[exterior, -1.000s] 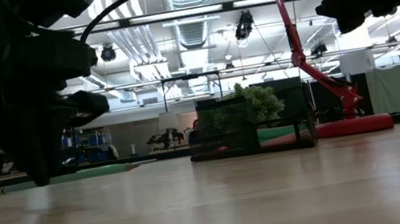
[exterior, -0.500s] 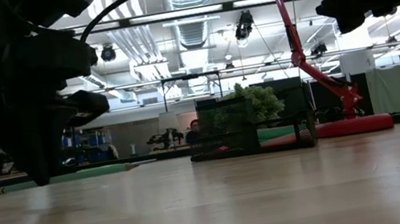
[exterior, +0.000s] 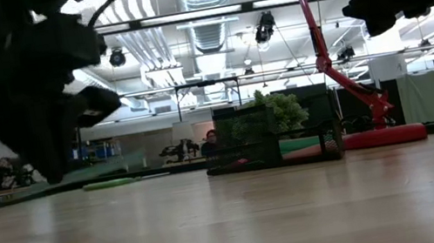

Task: Pick and place office supplies into organizer
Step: Put the light blue pencil into the black desk organizer

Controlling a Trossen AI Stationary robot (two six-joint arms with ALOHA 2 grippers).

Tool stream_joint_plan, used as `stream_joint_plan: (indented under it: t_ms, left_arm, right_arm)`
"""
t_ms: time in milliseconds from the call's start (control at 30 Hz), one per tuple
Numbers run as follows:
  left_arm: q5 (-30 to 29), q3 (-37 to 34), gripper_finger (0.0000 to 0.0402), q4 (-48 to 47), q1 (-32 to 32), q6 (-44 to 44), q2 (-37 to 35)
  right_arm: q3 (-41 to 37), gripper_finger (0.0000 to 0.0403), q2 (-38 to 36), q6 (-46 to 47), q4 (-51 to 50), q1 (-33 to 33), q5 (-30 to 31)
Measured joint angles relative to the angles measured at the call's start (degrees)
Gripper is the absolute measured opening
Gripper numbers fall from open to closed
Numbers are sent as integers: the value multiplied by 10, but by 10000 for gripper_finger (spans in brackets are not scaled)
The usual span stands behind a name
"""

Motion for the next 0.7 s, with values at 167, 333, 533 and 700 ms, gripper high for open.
stream_joint_plan:
  t_ms: [167, 333, 533, 700]
  left_arm:
    - [-4, 0, 8, 38, 2, 0, -34]
    - [-32, 0, 8, 63, 2, 1, -54]
    - [-80, 0, 8, 87, 2, 1, -60]
    - [-93, -2, 8, 133, 3, 3, -60]
  right_arm:
    - [0, 71, 0, 0, 0, 0, 0]
    - [0, 68, 0, 0, 0, 0, 0]
    - [0, 78, 0, 0, 0, 0, 0]
    - [0, 84, 0, 0, 0, 0, 0]
